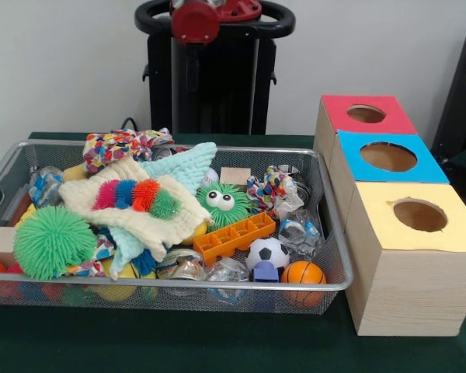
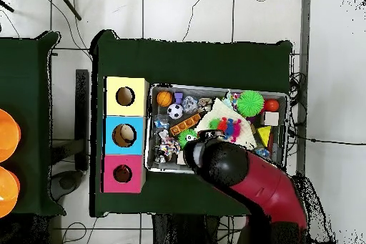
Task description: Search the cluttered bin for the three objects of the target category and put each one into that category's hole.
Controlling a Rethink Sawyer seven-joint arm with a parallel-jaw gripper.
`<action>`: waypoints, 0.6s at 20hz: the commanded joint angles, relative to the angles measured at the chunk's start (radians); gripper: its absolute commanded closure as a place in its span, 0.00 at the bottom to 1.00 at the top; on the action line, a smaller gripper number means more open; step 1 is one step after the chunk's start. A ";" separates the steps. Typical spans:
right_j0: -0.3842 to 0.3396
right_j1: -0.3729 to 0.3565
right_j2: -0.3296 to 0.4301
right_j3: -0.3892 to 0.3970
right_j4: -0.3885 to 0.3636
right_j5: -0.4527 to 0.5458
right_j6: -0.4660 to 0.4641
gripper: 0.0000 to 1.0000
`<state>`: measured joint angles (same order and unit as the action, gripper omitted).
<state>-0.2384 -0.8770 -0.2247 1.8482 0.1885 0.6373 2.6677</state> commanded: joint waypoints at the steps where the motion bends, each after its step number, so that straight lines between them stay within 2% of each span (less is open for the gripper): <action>1: -0.032 -0.062 0.177 -0.032 -0.114 0.153 -0.294 1.00; 5: -0.049 -0.202 0.145 0.078 -0.179 0.153 -0.356 1.00; 8: -0.069 -0.354 0.091 0.194 -0.215 0.228 -0.424 1.00; 10: -0.089 -0.413 0.079 0.243 -0.230 0.150 -0.454 1.00; 12: -0.149 -0.433 0.115 0.279 -0.202 0.097 -0.527 1.00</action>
<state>-0.3030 -1.1442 -0.1715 1.9467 0.0408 0.7004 2.5793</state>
